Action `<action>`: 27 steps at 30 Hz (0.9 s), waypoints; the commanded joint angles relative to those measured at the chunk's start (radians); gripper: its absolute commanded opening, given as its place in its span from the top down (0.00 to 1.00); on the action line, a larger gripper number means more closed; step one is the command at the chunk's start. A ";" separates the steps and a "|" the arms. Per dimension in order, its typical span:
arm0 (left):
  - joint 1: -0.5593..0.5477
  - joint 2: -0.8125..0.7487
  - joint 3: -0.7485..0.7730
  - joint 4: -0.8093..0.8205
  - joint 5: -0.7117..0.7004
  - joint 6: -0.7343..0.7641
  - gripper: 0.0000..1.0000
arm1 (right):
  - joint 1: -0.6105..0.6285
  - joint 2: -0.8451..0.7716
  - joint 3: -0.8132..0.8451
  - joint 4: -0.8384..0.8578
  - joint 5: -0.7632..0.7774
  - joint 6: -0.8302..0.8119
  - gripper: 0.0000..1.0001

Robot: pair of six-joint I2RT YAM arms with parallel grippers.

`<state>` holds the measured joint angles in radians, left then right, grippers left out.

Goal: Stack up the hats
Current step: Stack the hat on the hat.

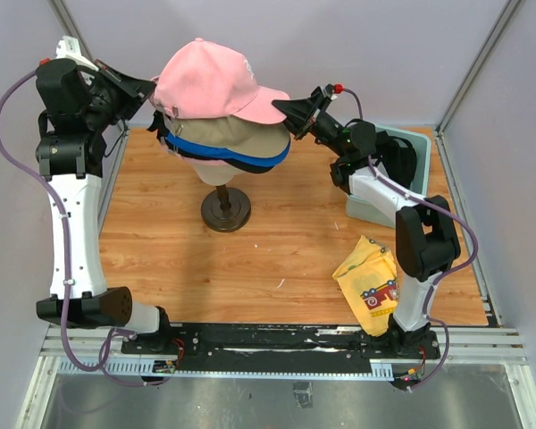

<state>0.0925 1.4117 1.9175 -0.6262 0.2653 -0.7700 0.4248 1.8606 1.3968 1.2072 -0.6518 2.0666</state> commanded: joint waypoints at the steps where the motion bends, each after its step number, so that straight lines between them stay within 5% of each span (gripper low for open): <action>1: 0.009 -0.025 0.025 -0.034 0.031 0.038 0.99 | -0.008 -0.040 -0.030 0.048 -0.065 -0.011 0.99; 27: 0.009 -0.086 -0.207 -0.064 -0.040 0.115 1.00 | -0.004 -0.086 -0.226 0.030 -0.157 -0.104 0.99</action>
<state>0.0917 1.3434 1.7405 -0.6449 0.2687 -0.6994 0.4248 1.7798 1.2144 1.2438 -0.6994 2.0094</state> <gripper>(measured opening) 0.023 0.075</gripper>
